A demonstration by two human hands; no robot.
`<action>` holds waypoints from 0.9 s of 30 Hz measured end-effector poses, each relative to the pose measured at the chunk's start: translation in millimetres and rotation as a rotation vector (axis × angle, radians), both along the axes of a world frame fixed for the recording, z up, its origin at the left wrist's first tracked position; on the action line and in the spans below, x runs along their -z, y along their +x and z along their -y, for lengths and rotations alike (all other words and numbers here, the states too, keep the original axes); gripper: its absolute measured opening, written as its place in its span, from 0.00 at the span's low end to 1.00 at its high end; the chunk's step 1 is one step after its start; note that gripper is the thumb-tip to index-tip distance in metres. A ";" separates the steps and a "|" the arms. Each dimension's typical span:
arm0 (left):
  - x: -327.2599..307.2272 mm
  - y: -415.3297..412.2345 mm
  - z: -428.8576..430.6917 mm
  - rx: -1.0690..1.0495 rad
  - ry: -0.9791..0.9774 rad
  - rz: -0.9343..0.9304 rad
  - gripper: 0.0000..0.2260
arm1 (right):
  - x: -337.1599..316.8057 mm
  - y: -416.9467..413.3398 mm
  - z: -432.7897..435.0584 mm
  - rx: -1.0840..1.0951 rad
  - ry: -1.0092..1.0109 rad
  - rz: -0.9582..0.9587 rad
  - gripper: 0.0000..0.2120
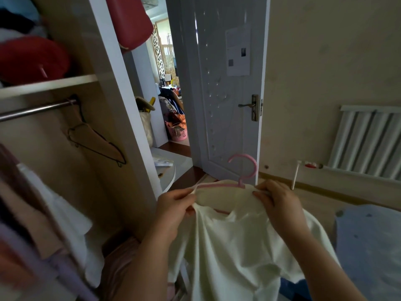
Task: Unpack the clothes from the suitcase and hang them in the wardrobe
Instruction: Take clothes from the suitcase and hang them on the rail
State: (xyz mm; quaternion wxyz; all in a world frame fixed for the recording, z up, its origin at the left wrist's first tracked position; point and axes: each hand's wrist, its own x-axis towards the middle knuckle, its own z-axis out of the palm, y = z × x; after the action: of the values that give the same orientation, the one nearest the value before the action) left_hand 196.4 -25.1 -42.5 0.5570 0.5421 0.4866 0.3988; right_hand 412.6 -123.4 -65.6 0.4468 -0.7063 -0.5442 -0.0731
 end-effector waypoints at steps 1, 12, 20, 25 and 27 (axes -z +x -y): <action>-0.2 4.2 2.9 0.029 0.037 0.012 0.10 | 2.1 -2.9 -1.5 -0.020 -0.010 -0.034 0.03; 12.3 -8.1 -9.6 -0.224 0.864 -0.689 0.09 | -10.3 0.8 3.6 -0.164 -0.068 -0.257 0.03; -2.8 2.0 -11.6 0.106 0.932 -0.644 0.10 | -18.7 10.8 6.6 -0.174 -0.099 -0.321 0.02; -4.0 21.3 -3.5 0.199 0.909 -0.621 0.14 | -17.4 10.8 5.3 -0.204 -0.122 -0.289 0.03; 0.2 22.3 -5.6 0.116 0.866 -0.533 0.14 | -17.7 18.2 7.7 -0.145 -0.118 -0.254 0.05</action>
State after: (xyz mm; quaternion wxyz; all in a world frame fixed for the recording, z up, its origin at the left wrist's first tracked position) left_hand 218.7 -19.5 -42.7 0.1589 0.8323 0.3709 0.3801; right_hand 430.9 -131.1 -47.9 0.4739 -0.6938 -0.5361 0.0816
